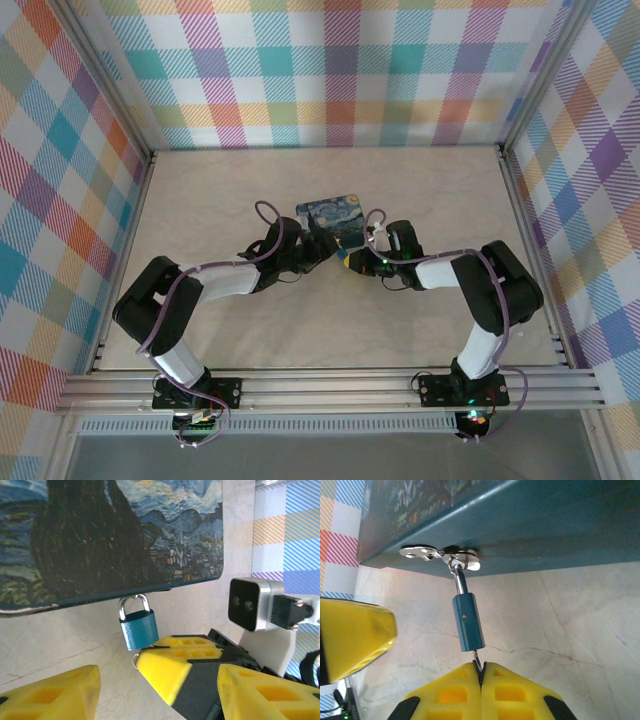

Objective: Unlock a padlock with a key

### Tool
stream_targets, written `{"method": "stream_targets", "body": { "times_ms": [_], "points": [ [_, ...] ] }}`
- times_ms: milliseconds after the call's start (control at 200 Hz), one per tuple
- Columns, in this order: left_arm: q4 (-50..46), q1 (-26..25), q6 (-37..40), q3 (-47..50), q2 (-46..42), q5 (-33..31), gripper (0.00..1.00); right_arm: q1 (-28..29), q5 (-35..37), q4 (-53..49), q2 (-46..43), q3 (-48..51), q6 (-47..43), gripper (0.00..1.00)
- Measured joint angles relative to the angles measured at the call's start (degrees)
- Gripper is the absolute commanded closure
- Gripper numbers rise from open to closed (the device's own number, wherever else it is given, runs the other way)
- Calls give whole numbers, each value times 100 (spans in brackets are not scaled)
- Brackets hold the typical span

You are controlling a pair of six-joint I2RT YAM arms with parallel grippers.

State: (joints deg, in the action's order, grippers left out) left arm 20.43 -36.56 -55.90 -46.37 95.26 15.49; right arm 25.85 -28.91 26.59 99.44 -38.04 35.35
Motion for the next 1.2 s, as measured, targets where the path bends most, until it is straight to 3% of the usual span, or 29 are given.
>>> {"method": "stream_targets", "body": {
  "times_ms": [650, 1205],
  "points": [
    [621, -11, -570, -26, 658, 55, 47, 0, -223, -195, -179, -31, 1932, 98],
    [1014, -111, -1025, -203, 1078, 50, 58, 0, -227, -208, -179, -48, 2409, 98]
  ]
}}
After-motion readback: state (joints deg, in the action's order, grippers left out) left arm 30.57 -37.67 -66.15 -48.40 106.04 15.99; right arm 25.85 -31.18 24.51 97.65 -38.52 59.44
